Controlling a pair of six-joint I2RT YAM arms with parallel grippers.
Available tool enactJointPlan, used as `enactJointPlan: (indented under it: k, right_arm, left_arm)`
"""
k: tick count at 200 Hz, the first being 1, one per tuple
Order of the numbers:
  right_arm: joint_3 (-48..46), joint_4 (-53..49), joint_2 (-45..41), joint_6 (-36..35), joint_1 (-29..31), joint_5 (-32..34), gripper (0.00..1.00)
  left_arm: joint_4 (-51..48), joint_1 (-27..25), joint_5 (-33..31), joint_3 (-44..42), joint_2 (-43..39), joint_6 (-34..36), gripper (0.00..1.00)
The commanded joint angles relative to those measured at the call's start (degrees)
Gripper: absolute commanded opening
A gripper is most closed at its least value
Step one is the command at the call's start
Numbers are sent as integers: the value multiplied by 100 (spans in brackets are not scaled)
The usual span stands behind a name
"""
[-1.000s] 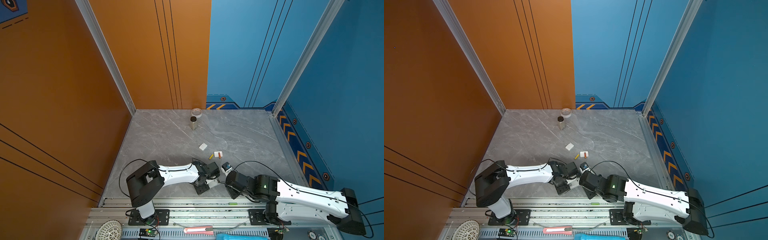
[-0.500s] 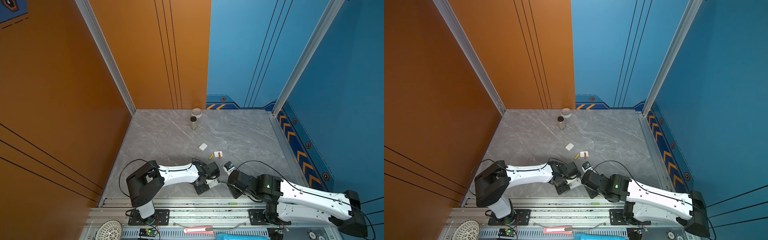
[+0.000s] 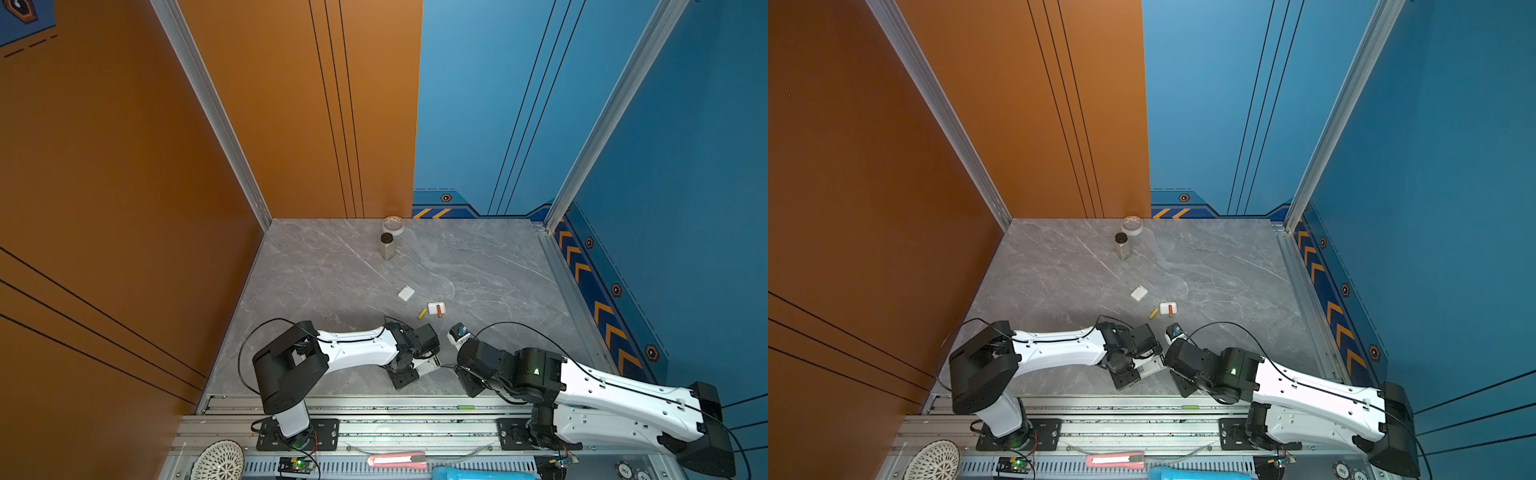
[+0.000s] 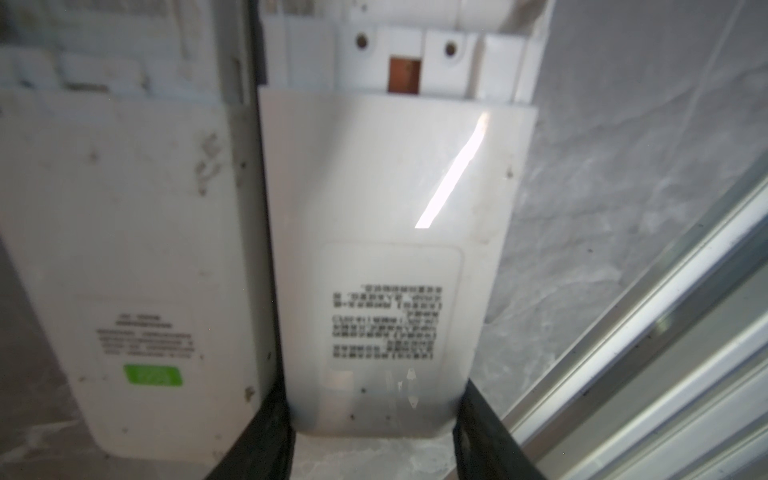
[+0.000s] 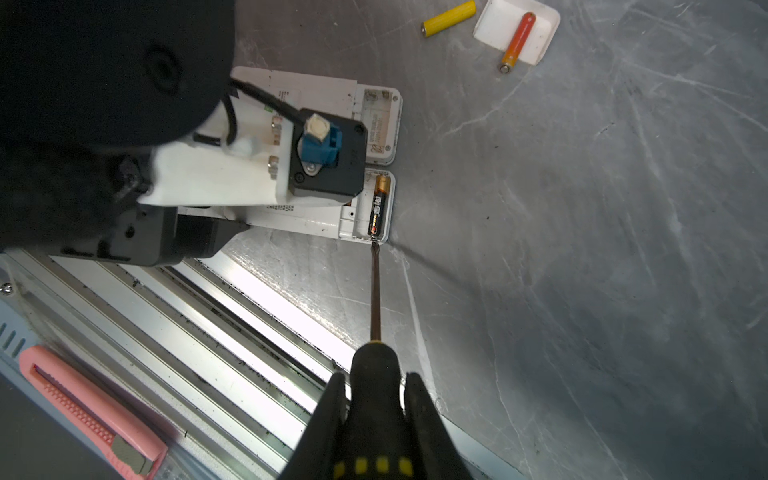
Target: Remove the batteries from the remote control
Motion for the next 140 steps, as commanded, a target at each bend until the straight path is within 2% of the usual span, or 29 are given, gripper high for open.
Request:
enactJointPlan:
  k: [1,140]
  right_arm:
    - [-41,-83,-25,32,-37,44,0]
    - [90,183,82,-111,-170,-109,0]
  left_arm:
    - [-182,51,-105,-71,121,55,8]
    - [-195,39,-33,-49,172,91,6]
